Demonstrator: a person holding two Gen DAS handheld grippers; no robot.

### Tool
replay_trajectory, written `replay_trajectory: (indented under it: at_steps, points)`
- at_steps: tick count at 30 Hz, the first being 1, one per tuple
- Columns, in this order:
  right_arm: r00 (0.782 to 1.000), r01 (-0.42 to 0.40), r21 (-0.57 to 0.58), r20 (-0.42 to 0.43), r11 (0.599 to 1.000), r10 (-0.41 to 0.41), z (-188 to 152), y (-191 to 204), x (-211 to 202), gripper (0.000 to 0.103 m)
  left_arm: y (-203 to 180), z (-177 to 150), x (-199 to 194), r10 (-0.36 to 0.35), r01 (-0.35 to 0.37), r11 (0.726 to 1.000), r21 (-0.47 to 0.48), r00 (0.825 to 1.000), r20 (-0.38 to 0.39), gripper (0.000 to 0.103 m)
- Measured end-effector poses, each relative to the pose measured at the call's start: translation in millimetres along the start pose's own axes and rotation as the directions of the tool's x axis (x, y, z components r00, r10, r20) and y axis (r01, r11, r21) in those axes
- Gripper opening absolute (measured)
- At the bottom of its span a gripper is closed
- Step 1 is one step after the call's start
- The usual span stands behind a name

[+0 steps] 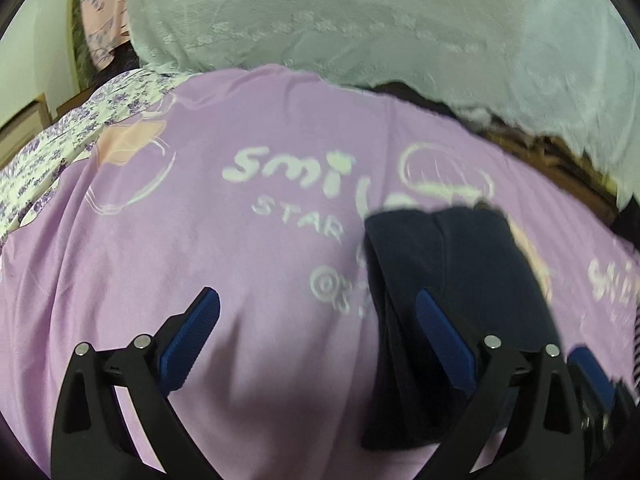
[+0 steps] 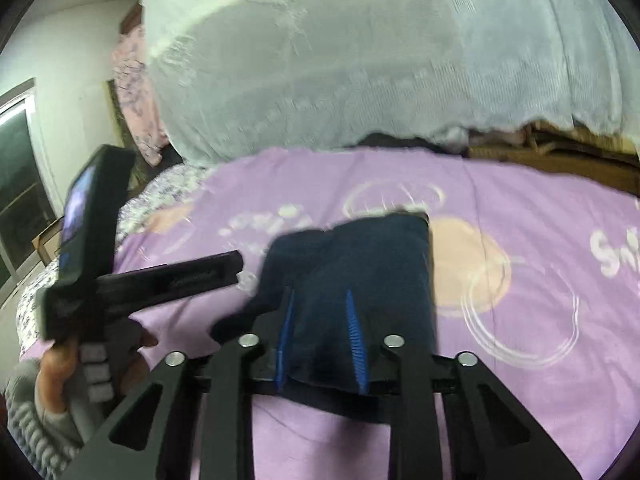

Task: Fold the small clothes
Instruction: 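Lay the folded side down onto the cardigan with the right gripper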

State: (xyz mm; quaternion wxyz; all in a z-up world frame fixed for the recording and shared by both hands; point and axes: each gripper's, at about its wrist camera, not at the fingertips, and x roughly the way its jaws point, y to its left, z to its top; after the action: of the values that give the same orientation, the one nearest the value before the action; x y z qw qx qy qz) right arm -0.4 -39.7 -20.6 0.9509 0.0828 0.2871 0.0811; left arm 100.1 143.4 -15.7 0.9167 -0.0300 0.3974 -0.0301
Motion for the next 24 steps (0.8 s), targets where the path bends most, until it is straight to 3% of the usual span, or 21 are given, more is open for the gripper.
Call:
replay_trajectory:
  at_steps: [5, 7, 9, 12, 14, 24]
  points:
    - [0.995, 0.008, -0.007, -0.101, 1.0, -0.009, -21, -4, 23, 0.023, -12, -30, 20, 0.124, -0.118, 0.989, 0.092, 0.99, -0.063, 0.099]
    - [0.991, -0.009, 0.006, -0.13, 1.0, 0.01, -31, -6, 28, 0.022, -9, -33, 26, 0.134, -0.127, 0.988, 0.086, 0.988, -0.079, 0.099]
    - [0.986, -0.028, 0.029, -0.164, 0.999, 0.032, -37, -10, 34, 0.012, -3, -33, 32, 0.12, -0.114, 0.992, 0.061, 0.987, -0.105, 0.099]
    - [0.982, -0.053, 0.091, -0.176, 0.994, 0.069, -40, -20, 37, 0.0, -4, -35, 34, 0.155, -0.148, 0.986, 0.072, 0.984, -0.093, 0.099]
    - [0.98, -0.072, 0.117, -0.176, 0.99, 0.093, -41, -23, 37, 0.0, -6, -38, 33, 0.187, -0.181, 0.98, 0.083, 0.979, -0.078, 0.099]
    - [0.983, -0.069, 0.101, -0.161, 0.992, 0.085, -42, -21, 34, 0.0, -8, -35, 29, 0.195, -0.19, 0.978, 0.087, 0.979, -0.058, 0.099]
